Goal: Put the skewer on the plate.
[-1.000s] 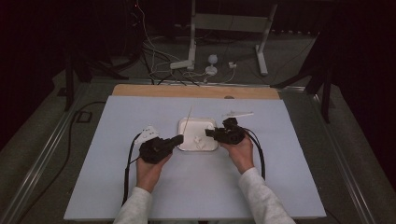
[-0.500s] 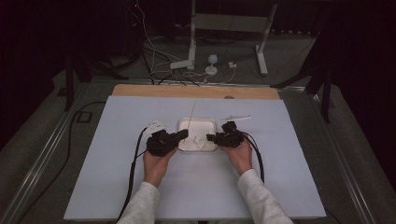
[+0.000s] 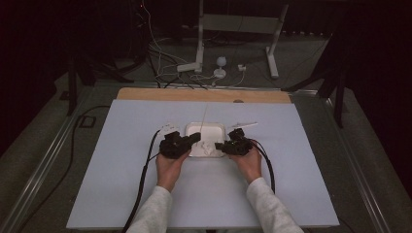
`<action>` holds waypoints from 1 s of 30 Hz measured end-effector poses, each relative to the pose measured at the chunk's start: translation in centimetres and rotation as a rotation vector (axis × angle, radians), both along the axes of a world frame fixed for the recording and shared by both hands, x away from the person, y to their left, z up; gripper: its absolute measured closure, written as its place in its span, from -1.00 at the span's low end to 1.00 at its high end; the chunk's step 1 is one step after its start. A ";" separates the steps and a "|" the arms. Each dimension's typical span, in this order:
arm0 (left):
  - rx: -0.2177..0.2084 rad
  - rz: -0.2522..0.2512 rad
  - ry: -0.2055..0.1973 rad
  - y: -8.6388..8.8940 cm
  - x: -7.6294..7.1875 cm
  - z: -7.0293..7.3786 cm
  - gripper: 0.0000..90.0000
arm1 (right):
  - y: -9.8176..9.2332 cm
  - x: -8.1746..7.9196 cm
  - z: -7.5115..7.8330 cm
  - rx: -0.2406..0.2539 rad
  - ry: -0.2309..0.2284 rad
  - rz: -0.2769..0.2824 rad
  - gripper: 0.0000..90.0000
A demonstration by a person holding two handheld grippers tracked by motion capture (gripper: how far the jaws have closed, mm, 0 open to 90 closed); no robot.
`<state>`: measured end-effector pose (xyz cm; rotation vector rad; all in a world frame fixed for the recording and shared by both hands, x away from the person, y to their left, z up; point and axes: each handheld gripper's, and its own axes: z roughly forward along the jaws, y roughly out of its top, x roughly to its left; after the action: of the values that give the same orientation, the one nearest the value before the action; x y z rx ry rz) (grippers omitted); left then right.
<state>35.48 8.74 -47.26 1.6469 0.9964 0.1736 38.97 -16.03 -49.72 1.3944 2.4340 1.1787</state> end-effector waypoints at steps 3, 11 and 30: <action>0.003 0.006 0.006 -0.2 0.4 -0.1 1.00 | 0.0 0.0 -0.1 -0.006 0.004 0.005 0.47; 0.006 0.023 0.026 -0.8 1.1 -0.5 1.00 | -0.2 -0.2 0.2 0.026 0.009 -0.009 -0.30; 0.024 0.075 0.081 -1.2 1.9 -1.5 1.00 | -2.8 -4.5 2.8 0.085 -0.127 -0.004 -0.75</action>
<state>37.38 7.53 -48.73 1.6504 1.1223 0.1705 34.47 -18.79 -46.96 1.3018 2.3190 1.3408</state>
